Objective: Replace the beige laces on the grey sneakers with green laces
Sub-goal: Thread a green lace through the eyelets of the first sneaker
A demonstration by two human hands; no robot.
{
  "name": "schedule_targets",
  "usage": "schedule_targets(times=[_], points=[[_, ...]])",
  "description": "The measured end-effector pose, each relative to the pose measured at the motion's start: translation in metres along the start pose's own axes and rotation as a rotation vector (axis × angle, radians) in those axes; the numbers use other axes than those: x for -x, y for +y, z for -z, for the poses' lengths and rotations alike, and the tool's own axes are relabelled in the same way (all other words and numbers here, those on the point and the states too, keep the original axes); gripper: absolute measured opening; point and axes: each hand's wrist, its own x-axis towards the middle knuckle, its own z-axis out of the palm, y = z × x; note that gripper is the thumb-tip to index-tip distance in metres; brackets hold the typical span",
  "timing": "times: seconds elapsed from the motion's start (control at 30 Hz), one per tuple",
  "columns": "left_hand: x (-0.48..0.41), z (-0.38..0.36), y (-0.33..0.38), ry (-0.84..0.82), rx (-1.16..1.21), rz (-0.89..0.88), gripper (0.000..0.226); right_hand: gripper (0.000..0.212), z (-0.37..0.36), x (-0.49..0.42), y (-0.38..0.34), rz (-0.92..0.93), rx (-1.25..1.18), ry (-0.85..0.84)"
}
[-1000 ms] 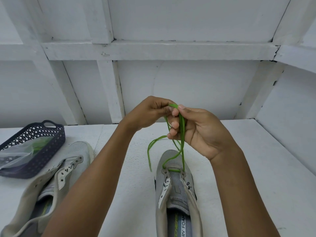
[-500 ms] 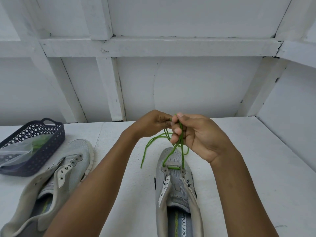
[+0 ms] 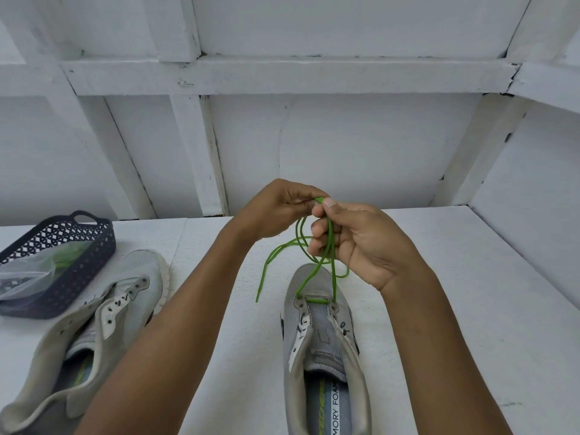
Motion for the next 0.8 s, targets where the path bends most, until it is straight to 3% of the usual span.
schedule_targets(times=[0.5,0.8], points=[[-0.002,-0.002,-0.032,0.096,-0.091,-0.025,0.018,0.022,0.003,0.0,0.014,-0.018,0.059,-0.026],[-0.002,-0.003,-0.047,0.108,-0.072,0.06,0.017,0.024,0.006,0.003,0.017,-0.086,0.067,-0.032]])
